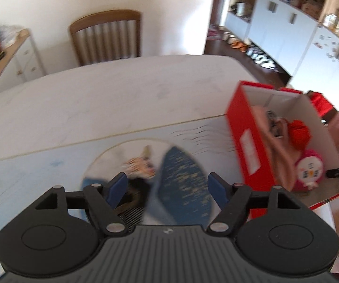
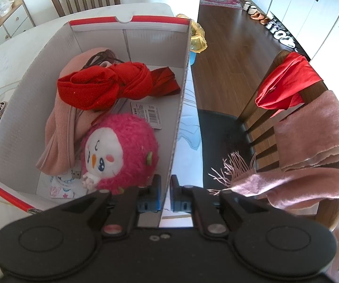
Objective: Organize objects
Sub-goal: 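Return the left gripper to the pile over the brown hair tie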
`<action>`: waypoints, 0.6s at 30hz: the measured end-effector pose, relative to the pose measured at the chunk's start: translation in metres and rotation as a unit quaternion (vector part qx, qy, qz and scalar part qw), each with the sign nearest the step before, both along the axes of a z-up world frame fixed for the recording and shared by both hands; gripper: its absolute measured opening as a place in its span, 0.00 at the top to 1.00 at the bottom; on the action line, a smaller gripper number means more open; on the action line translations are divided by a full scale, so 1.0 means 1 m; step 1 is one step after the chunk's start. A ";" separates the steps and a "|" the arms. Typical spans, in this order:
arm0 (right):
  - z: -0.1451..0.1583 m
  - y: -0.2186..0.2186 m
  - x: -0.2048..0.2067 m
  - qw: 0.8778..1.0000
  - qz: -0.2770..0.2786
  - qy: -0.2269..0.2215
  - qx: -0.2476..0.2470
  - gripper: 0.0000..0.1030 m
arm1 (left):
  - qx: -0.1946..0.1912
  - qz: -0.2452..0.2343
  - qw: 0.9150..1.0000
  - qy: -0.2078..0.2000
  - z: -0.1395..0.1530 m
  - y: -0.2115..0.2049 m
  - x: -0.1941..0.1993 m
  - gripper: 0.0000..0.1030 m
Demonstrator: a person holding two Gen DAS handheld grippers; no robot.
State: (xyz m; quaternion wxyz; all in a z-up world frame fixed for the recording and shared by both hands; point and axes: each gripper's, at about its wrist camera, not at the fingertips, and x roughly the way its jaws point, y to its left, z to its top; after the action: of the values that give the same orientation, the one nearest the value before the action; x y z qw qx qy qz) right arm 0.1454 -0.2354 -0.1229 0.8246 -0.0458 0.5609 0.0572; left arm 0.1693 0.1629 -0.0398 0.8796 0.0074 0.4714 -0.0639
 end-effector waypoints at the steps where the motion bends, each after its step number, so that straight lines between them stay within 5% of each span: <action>1: 0.000 0.000 0.000 1.000 0.001 0.000 -0.001 0.94 | -0.002 0.006 1.000 0.003 -0.003 0.006 -0.002 0.24; 18: -0.002 0.002 -0.001 1.000 0.004 0.007 -0.006 0.92 | 0.010 0.057 0.997 0.051 -0.082 0.043 0.002 0.13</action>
State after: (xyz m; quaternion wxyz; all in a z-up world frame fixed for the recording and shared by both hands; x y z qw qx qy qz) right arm 0.1447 -0.2336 -0.1250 0.8200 -0.0522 0.5670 0.0578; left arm 0.1716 0.2058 -0.1215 0.8567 -0.0136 0.5156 -0.0093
